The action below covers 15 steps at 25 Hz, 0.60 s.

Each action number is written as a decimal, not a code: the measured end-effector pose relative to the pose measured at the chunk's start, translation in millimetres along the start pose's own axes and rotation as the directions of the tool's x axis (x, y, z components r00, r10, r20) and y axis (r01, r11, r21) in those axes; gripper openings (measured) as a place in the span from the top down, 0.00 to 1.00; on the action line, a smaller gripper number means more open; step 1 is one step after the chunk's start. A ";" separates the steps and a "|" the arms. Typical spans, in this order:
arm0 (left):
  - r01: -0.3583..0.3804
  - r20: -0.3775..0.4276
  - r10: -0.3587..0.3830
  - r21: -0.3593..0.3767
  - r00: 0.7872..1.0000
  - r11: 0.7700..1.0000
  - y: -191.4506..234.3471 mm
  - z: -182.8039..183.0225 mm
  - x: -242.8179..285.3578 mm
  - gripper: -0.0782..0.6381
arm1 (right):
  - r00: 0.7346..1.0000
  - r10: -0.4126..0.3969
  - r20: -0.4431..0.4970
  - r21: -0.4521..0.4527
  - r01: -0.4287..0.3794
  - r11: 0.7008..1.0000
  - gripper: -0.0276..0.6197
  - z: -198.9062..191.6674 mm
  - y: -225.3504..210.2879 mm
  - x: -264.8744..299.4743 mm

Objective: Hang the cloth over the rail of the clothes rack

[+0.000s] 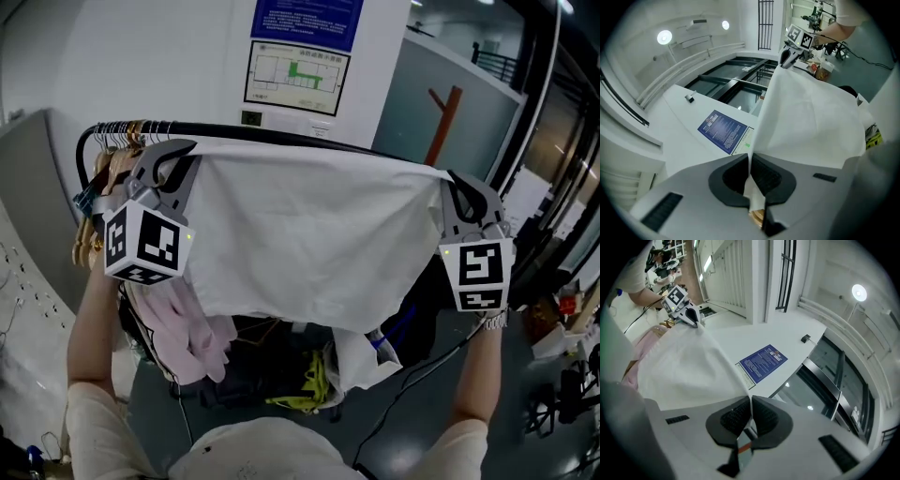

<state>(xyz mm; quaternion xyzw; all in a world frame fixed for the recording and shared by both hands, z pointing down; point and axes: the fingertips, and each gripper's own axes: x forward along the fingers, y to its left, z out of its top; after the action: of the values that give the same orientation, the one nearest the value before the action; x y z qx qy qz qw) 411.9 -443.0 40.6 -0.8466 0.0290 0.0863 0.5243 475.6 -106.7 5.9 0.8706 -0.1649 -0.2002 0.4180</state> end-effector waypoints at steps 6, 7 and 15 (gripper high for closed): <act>-0.154 0.010 0.153 0.048 0.988 0.987 64.0 13.0 35.0 0.87 | 0.994 -0.074 0.075 -0.092 0.080 0.992 0.92 32.3 -49.3 28.6; -0.175 0.011 0.174 0.055 0.985 0.983 74.0 15.6 39.4 0.87 | 0.993 -0.083 0.080 -0.110 0.092 0.990 0.92 36.3 -55.8 34.3; -0.232 0.029 0.231 0.150 0.973 0.961 139.5 32.7 85.2 0.87 | 0.989 -0.132 0.070 -0.178 0.143 0.974 0.92 58.9 -97.7 75.9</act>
<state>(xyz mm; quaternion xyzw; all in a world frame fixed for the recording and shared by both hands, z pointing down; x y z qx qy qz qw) 472.5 -472.8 -111.9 -0.7943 0.1314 0.1493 0.5741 524.4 -121.9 -121.3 0.8319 -0.0973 -0.2681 0.4761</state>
